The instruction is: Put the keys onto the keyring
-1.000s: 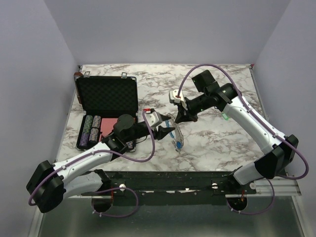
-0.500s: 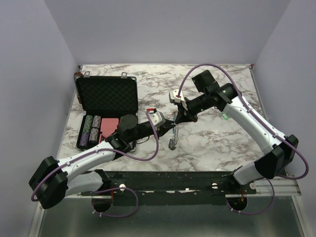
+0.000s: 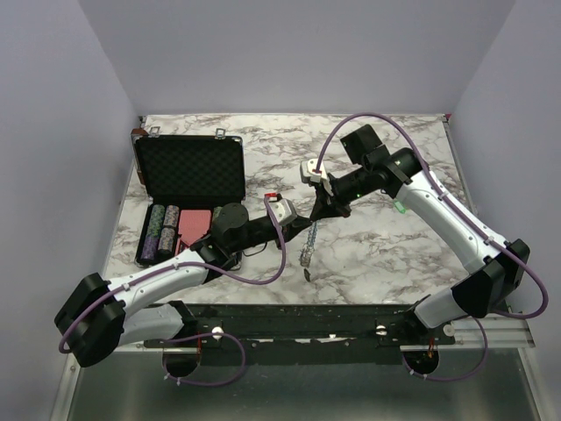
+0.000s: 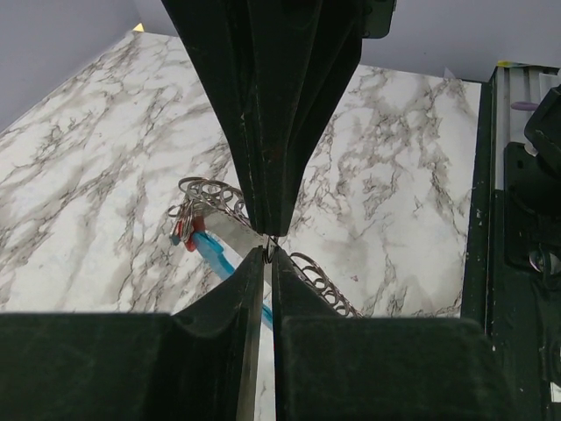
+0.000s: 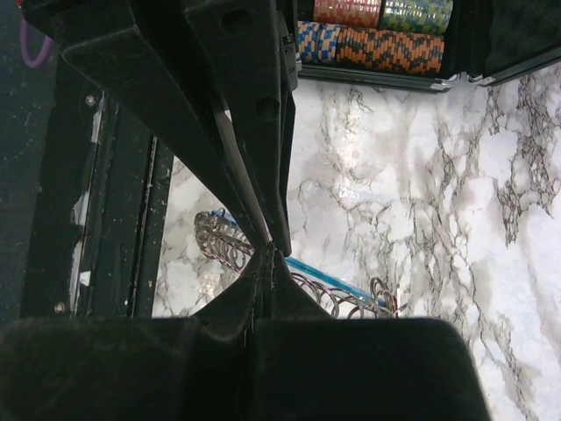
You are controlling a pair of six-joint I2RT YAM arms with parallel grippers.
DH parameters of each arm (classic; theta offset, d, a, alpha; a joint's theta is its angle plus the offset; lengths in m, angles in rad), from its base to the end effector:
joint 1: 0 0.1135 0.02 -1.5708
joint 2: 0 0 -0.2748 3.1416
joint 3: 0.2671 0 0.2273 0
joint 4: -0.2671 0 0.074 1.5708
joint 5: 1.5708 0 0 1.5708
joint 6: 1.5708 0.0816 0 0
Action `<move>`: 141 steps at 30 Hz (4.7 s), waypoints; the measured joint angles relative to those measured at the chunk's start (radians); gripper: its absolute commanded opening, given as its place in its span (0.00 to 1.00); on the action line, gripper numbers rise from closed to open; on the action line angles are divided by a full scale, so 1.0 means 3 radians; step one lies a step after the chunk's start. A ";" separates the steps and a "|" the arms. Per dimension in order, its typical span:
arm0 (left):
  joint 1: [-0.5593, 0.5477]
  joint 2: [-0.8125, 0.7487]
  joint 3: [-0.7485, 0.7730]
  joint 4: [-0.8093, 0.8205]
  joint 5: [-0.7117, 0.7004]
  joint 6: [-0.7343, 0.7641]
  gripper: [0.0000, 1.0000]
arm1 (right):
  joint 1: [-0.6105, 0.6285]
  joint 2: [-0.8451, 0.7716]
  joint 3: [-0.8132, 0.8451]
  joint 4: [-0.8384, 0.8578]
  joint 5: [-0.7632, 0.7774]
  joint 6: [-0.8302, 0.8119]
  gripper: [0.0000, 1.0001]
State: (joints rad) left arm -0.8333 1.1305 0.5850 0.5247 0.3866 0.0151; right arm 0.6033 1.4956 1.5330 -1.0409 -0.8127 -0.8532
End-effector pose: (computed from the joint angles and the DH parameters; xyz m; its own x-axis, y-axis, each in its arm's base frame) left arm 0.1594 -0.2213 0.2965 0.0002 0.0206 -0.9998 0.9391 0.3435 0.0073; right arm 0.2020 0.2111 0.3459 0.0793 -0.5744 -0.8147 -0.9910 -0.1338 -0.0021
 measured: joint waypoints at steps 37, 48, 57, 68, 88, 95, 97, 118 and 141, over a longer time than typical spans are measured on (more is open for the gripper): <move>-0.0042 -0.0183 -0.0483 0.0413 -0.0053 -0.0080 0.00 | -0.0317 0.0000 -0.0102 0.0099 -0.0453 0.0328 0.56; -0.0045 -0.0303 -0.0643 0.0646 -0.0029 -0.0165 0.00 | -0.0359 -0.0022 -0.0497 -0.0275 -0.1003 -0.0846 0.52; -0.0045 -0.0303 -0.0643 0.0731 -0.0024 -0.0249 0.00 | -0.0356 0.0039 -0.0505 -0.0210 -0.1202 -0.0871 0.47; -0.0048 -0.0235 -0.0643 0.0867 0.0011 -0.0397 0.00 | -0.0281 0.0051 -0.0576 0.0028 -0.1213 -0.0638 0.36; -0.0062 -0.0224 -0.0670 0.0980 0.0014 -0.0579 0.55 | -0.0238 0.0051 -0.0581 0.0123 -0.1078 -0.0500 0.11; -0.0062 -0.0496 -0.0593 0.0469 0.0078 -0.0315 0.54 | -0.0118 0.0051 -0.0371 -0.0099 -0.0754 -0.0535 0.10; -0.0062 -0.0543 -0.0554 0.0341 0.0085 -0.0237 0.54 | -0.0094 0.0051 -0.0328 -0.0127 -0.0693 -0.0533 0.10; -0.0058 -0.0458 -0.0732 0.0037 -0.0220 -0.0598 0.79 | -0.1031 0.0239 -0.1623 0.0542 -0.0153 0.0172 0.47; -0.0037 -0.1366 -0.1063 -0.0266 -0.0876 -0.1130 0.92 | -0.0680 0.0343 -0.1967 0.1057 0.0403 0.0782 0.46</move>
State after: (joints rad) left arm -0.8444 0.7208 0.2661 0.4450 0.1238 -0.3241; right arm 0.3992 1.5986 0.9428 -0.7238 -0.6918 -0.6186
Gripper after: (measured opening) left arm 0.920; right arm 0.466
